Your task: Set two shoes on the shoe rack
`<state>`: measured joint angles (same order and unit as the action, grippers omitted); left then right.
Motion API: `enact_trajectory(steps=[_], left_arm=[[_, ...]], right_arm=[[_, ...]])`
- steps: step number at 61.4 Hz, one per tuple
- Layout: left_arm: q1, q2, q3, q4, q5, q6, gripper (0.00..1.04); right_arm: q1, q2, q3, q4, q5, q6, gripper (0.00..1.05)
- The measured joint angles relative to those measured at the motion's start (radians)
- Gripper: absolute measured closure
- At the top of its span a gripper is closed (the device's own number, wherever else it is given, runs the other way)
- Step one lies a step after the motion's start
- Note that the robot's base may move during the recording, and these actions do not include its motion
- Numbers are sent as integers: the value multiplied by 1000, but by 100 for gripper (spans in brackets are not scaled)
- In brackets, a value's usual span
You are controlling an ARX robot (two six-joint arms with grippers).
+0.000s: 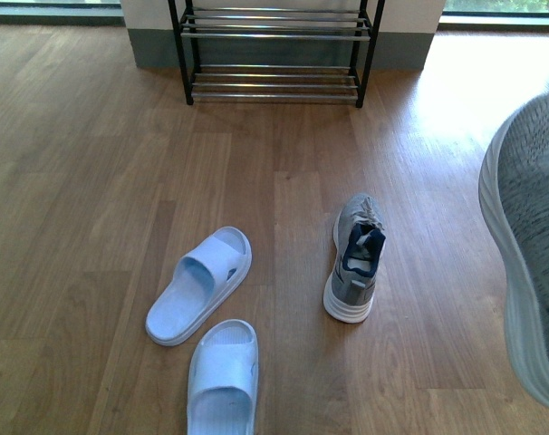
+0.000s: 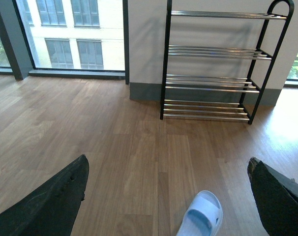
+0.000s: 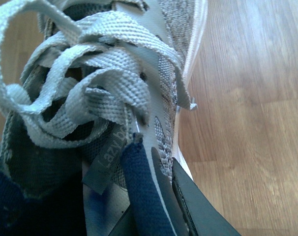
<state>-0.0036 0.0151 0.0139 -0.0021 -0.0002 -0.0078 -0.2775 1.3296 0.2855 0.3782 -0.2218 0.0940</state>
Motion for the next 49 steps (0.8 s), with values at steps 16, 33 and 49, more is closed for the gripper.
enact_trajectory(steps=[16, 33, 49], left_arm=[[0, 0, 0, 0, 0, 0, 9], [0, 0, 0, 0, 0, 0, 9], [0, 0, 0, 0, -3, 0, 9]], right_arm=[[11, -290, -56, -147, 2, 23, 103], [11, -297, -56, -148, 10, 27, 103], [13, -298, -56, -148, 0, 27, 103]])
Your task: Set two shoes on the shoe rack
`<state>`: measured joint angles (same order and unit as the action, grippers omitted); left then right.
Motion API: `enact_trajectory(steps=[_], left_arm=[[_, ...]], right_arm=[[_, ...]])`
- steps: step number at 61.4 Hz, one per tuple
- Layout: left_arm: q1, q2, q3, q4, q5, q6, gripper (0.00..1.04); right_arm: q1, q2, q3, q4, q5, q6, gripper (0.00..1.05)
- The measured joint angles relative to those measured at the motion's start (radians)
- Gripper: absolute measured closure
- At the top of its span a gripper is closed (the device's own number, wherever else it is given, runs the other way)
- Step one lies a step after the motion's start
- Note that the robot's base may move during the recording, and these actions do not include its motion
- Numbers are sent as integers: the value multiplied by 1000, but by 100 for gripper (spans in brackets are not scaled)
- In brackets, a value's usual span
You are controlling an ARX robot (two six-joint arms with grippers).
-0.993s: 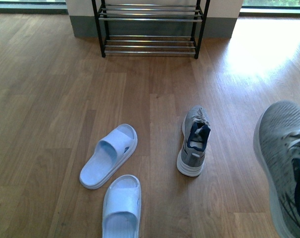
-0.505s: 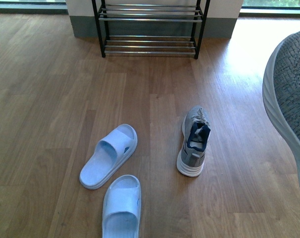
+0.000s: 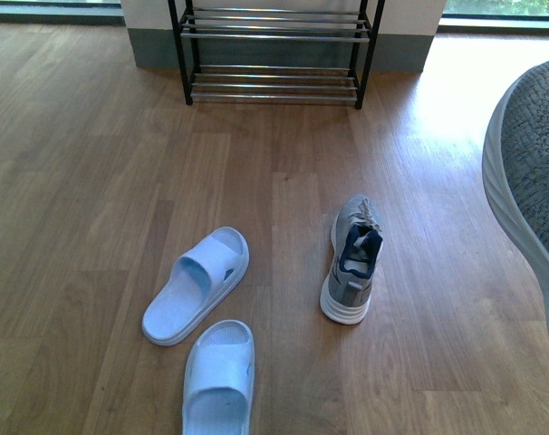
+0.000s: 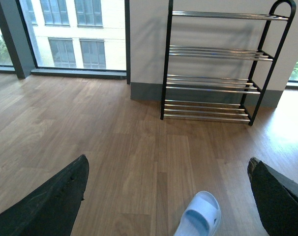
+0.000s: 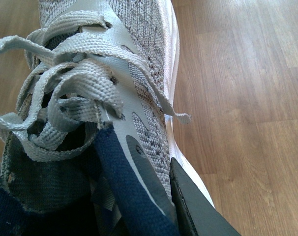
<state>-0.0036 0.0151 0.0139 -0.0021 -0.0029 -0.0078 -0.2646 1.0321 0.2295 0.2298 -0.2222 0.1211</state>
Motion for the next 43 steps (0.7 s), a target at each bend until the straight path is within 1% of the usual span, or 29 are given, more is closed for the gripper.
enact_trajectory(steps=[43], left_arm=[[0, 0, 0, 0, 4, 0, 9]], right_arm=[[-3, 0, -1, -1, 21, 0, 103]])
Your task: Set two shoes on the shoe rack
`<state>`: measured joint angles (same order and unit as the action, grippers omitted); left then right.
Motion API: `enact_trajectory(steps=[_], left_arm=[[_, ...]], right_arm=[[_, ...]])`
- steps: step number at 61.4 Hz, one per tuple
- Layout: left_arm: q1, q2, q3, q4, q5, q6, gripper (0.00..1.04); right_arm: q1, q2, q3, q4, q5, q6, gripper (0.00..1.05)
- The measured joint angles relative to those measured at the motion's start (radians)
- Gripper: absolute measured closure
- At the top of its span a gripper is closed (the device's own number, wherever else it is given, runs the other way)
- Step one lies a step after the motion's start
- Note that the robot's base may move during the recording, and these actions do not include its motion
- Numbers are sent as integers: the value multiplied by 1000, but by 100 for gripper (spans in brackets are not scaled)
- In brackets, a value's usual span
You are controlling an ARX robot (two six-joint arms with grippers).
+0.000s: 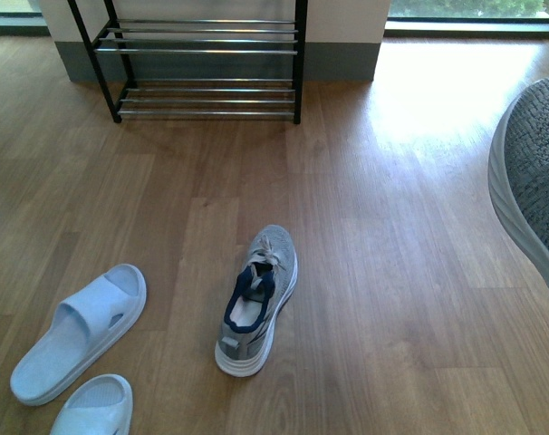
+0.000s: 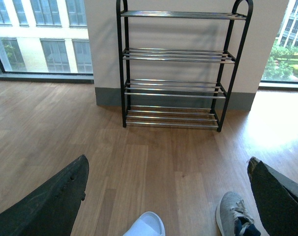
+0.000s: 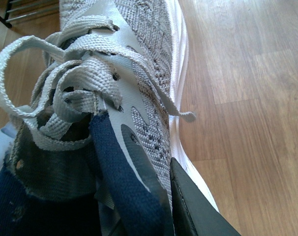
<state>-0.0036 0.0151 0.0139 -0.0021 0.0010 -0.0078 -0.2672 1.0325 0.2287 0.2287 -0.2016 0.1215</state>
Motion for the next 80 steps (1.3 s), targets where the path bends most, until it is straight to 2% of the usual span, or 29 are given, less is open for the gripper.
enact_trajectory(steps=[24, 27, 28, 29, 32, 37, 42, 52, 67, 80], left_arm=[[0, 0, 0, 0, -2, 0, 9], [-34, 33, 25, -73, -106, -36, 9], [-68, 68, 48, -134, -205, -69, 9], [-86, 89, 62, -161, -243, -85, 9], [-180, 246, 125, -246, -446, -187, 9], [-289, 484, 179, -146, -536, -228, 9], [-359, 745, 254, 39, -508, -213, 9], [-414, 1210, 438, 271, -470, -160, 9], [-485, 1830, 734, 285, -366, -119, 9], [-504, 2155, 971, 212, -381, -63, 9]], right_arm=[[0, 0, 0, 0, -8, 5, 103], [0, 0, 0, 0, -8, 5, 103], [0, 0, 0, 0, -8, 5, 103], [0, 0, 0, 0, -8, 6, 103], [0, 0, 0, 0, -8, 6, 103], [0, 0, 0, 0, -8, 6, 103], [0, 0, 0, 0, -9, 6, 103], [0, 0, 0, 0, -8, 6, 103], [0, 0, 0, 0, -8, 6, 103], [0, 0, 0, 0, -8, 6, 103]])
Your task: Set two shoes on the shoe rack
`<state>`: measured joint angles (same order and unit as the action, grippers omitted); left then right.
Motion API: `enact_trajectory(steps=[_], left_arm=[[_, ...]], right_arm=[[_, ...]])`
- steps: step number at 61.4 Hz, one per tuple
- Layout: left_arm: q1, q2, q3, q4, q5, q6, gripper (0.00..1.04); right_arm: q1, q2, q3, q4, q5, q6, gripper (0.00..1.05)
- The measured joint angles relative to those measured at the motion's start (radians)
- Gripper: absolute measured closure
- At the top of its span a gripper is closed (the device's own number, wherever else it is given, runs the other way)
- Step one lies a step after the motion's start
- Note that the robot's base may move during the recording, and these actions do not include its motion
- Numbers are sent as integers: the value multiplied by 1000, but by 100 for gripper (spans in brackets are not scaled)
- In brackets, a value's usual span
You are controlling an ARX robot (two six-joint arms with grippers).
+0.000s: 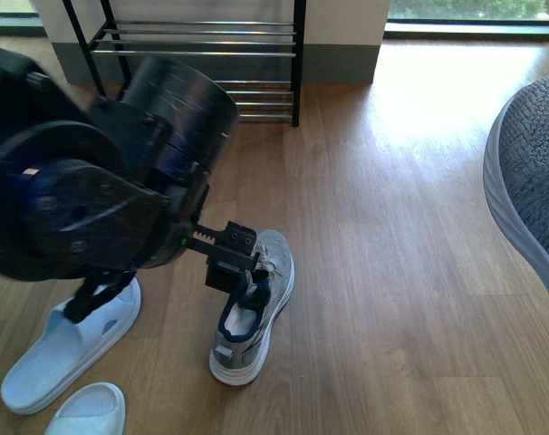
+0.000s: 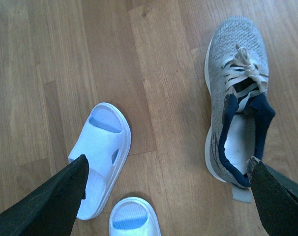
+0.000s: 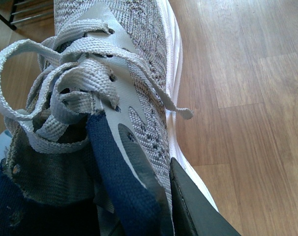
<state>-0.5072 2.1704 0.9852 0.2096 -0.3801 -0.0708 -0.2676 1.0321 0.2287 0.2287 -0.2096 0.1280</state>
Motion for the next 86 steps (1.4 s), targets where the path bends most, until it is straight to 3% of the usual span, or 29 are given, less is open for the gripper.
enact_trajectory(steps=[19, 40, 72, 86], left_arm=[[4, 364, 357, -146, -65, 171, 9], [-35, 652, 612, -232, -8, 137, 9], [-64, 544, 565, -240, 120, 113, 9], [-72, 549, 566, -256, 40, 111, 9]], right_arm=[[0, 0, 0, 0, 0, 0, 103], [0, 0, 0, 0, 0, 0, 103], [0, 0, 0, 0, 0, 0, 103], [0, 0, 0, 0, 0, 0, 103]])
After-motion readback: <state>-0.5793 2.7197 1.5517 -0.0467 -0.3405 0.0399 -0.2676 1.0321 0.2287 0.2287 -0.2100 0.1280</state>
